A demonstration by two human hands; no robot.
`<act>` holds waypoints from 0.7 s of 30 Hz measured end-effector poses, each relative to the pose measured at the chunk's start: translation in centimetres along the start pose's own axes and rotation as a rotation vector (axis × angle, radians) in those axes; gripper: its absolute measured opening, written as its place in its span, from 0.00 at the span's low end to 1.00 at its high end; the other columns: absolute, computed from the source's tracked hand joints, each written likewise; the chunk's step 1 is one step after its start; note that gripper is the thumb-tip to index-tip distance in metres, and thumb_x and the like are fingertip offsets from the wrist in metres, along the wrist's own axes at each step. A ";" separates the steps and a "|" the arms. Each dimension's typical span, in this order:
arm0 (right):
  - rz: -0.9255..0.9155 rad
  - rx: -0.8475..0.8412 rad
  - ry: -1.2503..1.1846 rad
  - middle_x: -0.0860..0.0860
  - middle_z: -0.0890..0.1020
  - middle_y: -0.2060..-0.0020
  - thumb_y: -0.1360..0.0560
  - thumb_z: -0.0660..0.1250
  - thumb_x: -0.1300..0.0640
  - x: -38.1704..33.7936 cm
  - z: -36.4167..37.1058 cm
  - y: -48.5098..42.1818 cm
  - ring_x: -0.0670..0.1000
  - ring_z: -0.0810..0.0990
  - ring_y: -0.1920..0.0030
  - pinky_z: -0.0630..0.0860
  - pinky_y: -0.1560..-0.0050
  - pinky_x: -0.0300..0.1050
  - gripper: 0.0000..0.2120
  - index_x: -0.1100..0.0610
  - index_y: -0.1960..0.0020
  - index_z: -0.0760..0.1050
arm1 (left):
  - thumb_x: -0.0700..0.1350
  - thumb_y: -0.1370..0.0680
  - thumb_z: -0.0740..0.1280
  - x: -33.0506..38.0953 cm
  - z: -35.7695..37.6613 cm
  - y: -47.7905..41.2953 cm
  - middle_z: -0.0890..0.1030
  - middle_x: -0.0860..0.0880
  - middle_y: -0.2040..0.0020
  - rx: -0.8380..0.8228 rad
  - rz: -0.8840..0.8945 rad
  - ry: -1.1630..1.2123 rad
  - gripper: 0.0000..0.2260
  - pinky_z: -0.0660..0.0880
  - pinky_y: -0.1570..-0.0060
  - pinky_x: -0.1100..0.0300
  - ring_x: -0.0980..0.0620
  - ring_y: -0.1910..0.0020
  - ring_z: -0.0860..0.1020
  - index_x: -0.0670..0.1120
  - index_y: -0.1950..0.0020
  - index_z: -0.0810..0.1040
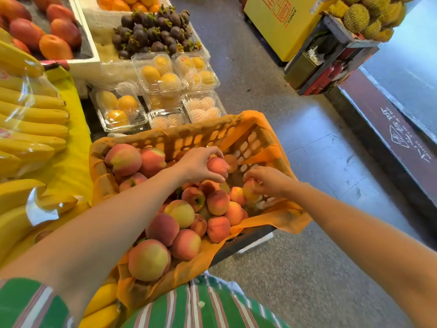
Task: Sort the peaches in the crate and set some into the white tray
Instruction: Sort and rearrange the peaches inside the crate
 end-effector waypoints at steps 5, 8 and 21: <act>-0.050 0.321 -0.139 0.53 0.77 0.42 0.25 0.70 0.56 0.4 -4.8 2.8 0.52 0.75 0.41 0.71 0.41 0.44 0.15 0.55 0.39 0.76 | 0.53 0.32 0.77 -0.1 2.1 -1.6 0.76 0.49 0.41 -0.147 -0.105 0.435 0.25 0.78 0.50 0.58 0.51 0.44 0.78 0.51 0.39 0.74; -0.018 0.455 -0.158 0.54 0.72 0.34 0.25 0.67 0.56 1.7 -5.2 4.6 0.54 0.72 0.35 0.68 0.34 0.49 0.16 0.54 0.37 0.74 | 0.49 0.26 0.72 1.4 4.1 -1.9 0.78 0.45 0.41 -0.341 -0.215 0.890 0.22 0.80 0.52 0.58 0.51 0.46 0.80 0.44 0.35 0.73; -0.024 0.333 -0.095 0.53 0.46 0.21 0.23 0.65 0.56 3.9 -2.0 6.3 0.54 0.57 0.23 0.66 0.31 0.47 0.27 0.56 0.26 0.63 | 0.41 0.33 0.78 3.0 7.7 -6.1 0.77 0.47 0.47 -0.341 -0.049 0.457 0.23 0.79 0.54 0.63 0.51 0.50 0.78 0.50 0.40 0.77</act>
Point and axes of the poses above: each hand's wrist, its own y-axis away from the middle knuckle, its own z-axis out of the palm, x = y × z, the point moved 7 cm from there along -y, towards the middle knuckle
